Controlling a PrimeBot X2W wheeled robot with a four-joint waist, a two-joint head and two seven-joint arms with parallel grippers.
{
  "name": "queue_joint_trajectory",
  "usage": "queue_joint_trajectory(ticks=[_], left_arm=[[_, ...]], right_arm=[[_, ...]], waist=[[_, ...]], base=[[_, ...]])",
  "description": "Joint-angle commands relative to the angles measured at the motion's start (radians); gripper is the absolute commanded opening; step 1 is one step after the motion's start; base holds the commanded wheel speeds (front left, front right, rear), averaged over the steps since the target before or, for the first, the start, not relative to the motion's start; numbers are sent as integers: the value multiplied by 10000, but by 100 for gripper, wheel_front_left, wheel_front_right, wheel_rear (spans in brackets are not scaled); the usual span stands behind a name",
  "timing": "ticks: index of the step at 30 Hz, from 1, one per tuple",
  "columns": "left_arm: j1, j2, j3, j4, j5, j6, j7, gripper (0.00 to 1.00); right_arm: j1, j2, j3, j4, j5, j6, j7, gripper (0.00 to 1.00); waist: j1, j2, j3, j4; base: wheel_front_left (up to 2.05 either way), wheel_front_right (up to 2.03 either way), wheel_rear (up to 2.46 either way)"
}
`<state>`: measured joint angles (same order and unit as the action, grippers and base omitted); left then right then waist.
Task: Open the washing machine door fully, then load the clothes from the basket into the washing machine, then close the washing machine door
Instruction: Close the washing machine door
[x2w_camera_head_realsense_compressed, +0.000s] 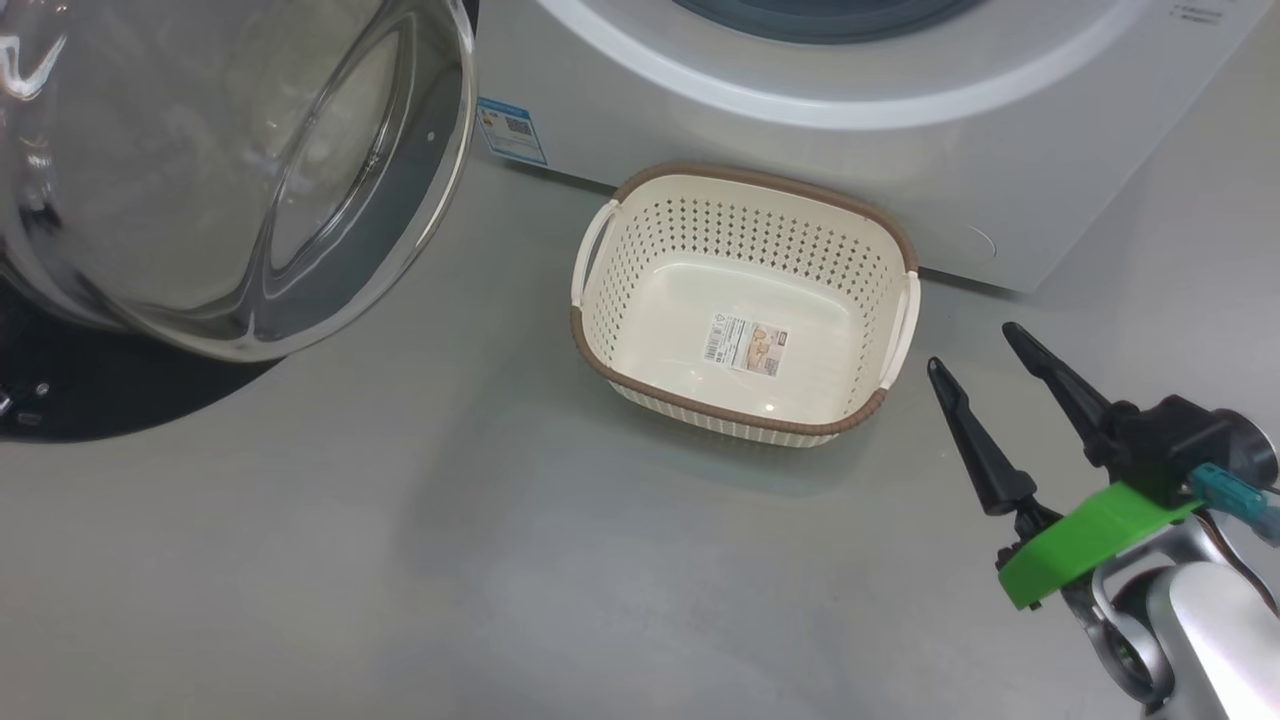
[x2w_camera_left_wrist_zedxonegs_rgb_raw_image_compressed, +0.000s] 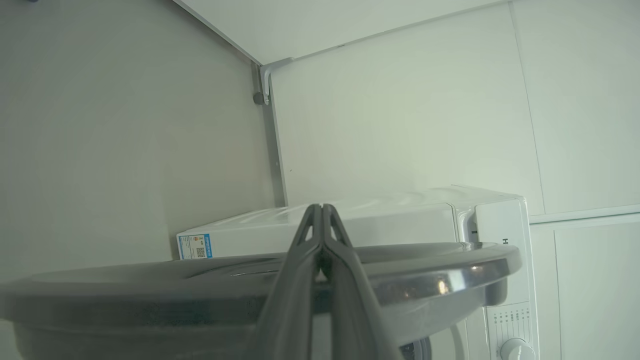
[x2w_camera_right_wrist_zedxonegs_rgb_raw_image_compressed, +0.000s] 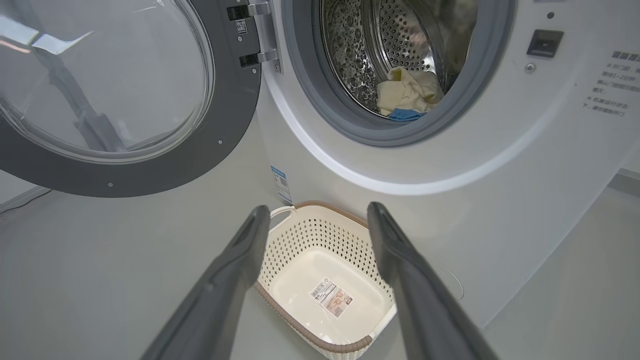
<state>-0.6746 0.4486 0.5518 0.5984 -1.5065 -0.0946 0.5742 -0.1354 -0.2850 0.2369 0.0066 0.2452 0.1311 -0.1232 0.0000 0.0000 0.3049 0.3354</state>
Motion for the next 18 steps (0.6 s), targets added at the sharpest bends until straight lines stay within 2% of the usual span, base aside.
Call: queue_joint_trajectory(ticks=[1, 18], left_arm=[[63, 644, 215, -433, -7, 38, 111, 0], [646, 418, 97, -1492, -524, 747, 1373, 0]], right_arm=[[-225, -129, 142, -311, 38, -4, -9, 100], [-251, -47, 159, -154, 129, -4, -111, 100]], waist=[[0, 0, -3, 5], [0, 0, -105, 109]], base=[[0, 0, 0], [0, 0, 0]])
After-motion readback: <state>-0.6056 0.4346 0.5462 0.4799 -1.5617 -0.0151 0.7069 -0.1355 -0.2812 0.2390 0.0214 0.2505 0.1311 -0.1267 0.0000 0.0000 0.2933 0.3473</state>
